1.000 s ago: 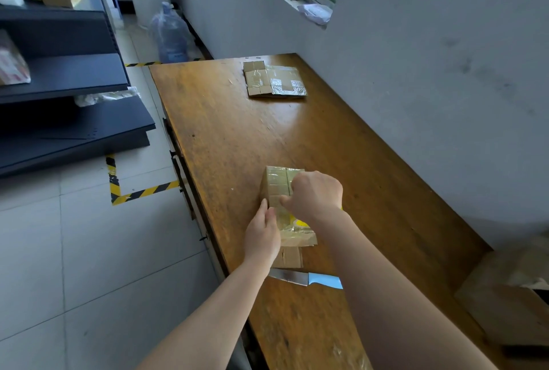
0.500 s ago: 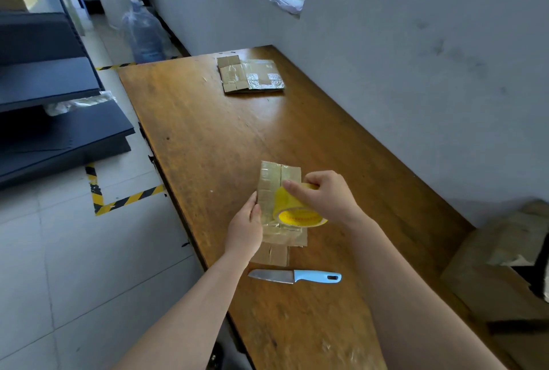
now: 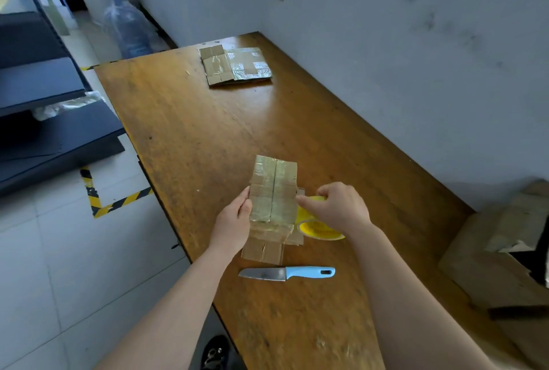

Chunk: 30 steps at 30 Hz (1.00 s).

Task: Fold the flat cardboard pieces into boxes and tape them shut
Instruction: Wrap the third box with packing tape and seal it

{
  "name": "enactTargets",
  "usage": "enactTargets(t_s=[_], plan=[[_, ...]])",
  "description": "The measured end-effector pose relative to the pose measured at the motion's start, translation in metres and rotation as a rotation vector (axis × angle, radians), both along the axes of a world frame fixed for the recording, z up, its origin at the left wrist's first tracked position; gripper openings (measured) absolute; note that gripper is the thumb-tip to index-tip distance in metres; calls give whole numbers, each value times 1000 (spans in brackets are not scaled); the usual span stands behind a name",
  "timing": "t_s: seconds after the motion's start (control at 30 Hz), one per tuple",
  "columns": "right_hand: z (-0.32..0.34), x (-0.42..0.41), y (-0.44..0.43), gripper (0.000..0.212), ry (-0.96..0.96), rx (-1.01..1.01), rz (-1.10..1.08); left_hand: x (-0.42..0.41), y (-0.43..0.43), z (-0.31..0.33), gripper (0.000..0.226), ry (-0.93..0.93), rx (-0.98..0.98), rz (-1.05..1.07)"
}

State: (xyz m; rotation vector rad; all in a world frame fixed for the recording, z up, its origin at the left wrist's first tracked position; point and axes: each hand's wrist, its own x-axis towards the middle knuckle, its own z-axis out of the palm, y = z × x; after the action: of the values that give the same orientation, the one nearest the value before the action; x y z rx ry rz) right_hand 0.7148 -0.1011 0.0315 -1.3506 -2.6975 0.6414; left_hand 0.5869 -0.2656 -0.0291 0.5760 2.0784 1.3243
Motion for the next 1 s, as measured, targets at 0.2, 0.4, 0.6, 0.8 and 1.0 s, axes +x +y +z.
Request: enactTargets(t_s=[0.2,0.4,0.6,0.8,1.0], plan=[[-16,2,-3,48,-30,-58,-23,-2,-2,-1,42,-1,-8,-15],[-25,-2,-7,45,-83,-35,12,2,3,2,41,-95,22,67],[-20,-12,-17,44,-135,-80,-18,-5,8,12,50,-152,7,-38],[-18,-42,-54,40,116,-437,23,-41,3,31,39,777,-292,86],[-12,-68,-72,16,246,-723,19,-41,-16,17,25,840,-158,-30]])
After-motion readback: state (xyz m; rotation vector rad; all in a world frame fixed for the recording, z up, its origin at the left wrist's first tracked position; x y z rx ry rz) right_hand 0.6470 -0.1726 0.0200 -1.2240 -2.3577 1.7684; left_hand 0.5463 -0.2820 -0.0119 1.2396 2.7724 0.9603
